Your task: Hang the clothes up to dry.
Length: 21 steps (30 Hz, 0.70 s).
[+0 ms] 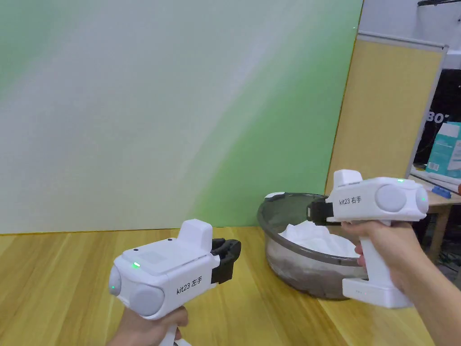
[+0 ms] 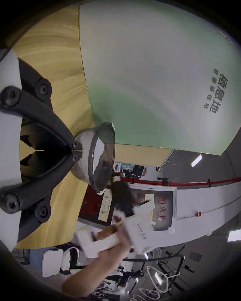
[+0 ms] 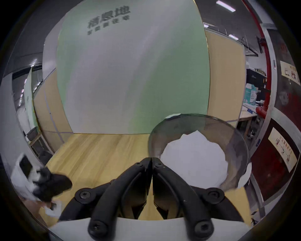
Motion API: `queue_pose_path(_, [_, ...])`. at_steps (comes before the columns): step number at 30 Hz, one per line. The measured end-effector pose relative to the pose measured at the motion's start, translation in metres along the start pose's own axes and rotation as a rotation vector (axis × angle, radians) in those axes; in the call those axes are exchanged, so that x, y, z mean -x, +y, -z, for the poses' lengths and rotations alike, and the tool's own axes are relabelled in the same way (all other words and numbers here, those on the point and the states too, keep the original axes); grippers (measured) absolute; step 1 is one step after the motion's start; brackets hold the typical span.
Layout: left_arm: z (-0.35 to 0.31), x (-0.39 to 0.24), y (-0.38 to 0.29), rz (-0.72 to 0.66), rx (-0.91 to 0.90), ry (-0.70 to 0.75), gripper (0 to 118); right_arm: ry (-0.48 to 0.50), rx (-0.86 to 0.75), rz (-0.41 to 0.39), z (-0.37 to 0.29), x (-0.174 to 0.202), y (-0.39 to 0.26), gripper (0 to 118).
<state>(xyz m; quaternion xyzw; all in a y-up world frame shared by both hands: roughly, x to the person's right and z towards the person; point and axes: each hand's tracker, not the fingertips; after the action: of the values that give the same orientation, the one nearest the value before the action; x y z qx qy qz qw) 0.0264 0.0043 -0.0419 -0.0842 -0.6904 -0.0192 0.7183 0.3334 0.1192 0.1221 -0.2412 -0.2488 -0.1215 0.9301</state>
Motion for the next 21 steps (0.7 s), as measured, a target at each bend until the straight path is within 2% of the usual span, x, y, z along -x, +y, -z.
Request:
queue_pose_path(2, [0.023,0.007,0.005,0.021,0.034,-0.046,0,-0.04,0.064,0.0,0.019,-0.018,0.029,7])
queue_pose_path(3, [0.037,0.01,0.007,0.047,0.027,-0.053,0,-0.088,0.066,0.012,0.032,-0.029,0.041,7])
queue_pose_path(4, [0.052,0.012,0.012,0.065,0.055,-0.043,0,-0.13,0.099,-0.01,0.049,-0.04,0.049,7])
queue_pose_path(5, [0.064,0.015,0.015,0.077,0.079,-0.038,0,-0.146,0.127,0.016,0.063,-0.047,0.054,7])
queue_pose_path(7, [0.091,0.028,0.02,0.06,0.07,-0.055,0,-0.144,0.214,0.027,0.102,-0.064,0.065,7])
queue_pose_path(8, [0.103,0.031,0.023,0.045,0.08,-0.065,0,-0.156,0.253,0.009,0.116,-0.068,0.066,7])
queue_pose_path(9, [0.114,0.036,0.025,0.028,0.084,-0.05,0,-0.128,0.283,-0.028,0.136,-0.075,0.066,7])
queue_pose_path(10, [0.124,0.041,0.027,0.022,0.083,-0.049,0,-0.144,0.302,-0.014,0.154,-0.083,0.065,7])
queue_pose_path(11, [0.132,0.045,0.026,0.012,0.066,-0.046,0,-0.17,0.327,0.01,0.167,-0.089,0.062,14])
queue_pose_path(13, [0.147,0.052,0.026,0.003,0.079,-0.051,0,-0.161,0.329,0.123,0.191,-0.11,0.055,42])
queue_pose_path(15, [0.157,0.063,0.028,0.019,0.103,-0.076,0,-0.23,0.291,0.147,0.211,-0.123,0.05,93])
queue_pose_path(16, [0.16,0.066,0.027,0.017,0.092,-0.068,0,-0.245,0.3,0.121,0.224,-0.128,0.046,115])
queue_pose_path(18, [0.163,0.077,0.024,-0.023,0.098,-0.051,0,-0.183,0.355,0.057,0.24,-0.136,0.041,115])
queue_pose_path(19, [0.162,0.08,0.02,-0.037,0.101,-0.065,0,-0.211,0.373,0.041,0.247,-0.137,0.035,115])
queue_pose_path(21, [0.161,0.083,0.012,-0.024,0.096,-0.065,0,-0.17,0.43,0.008,0.256,-0.146,0.024,115])
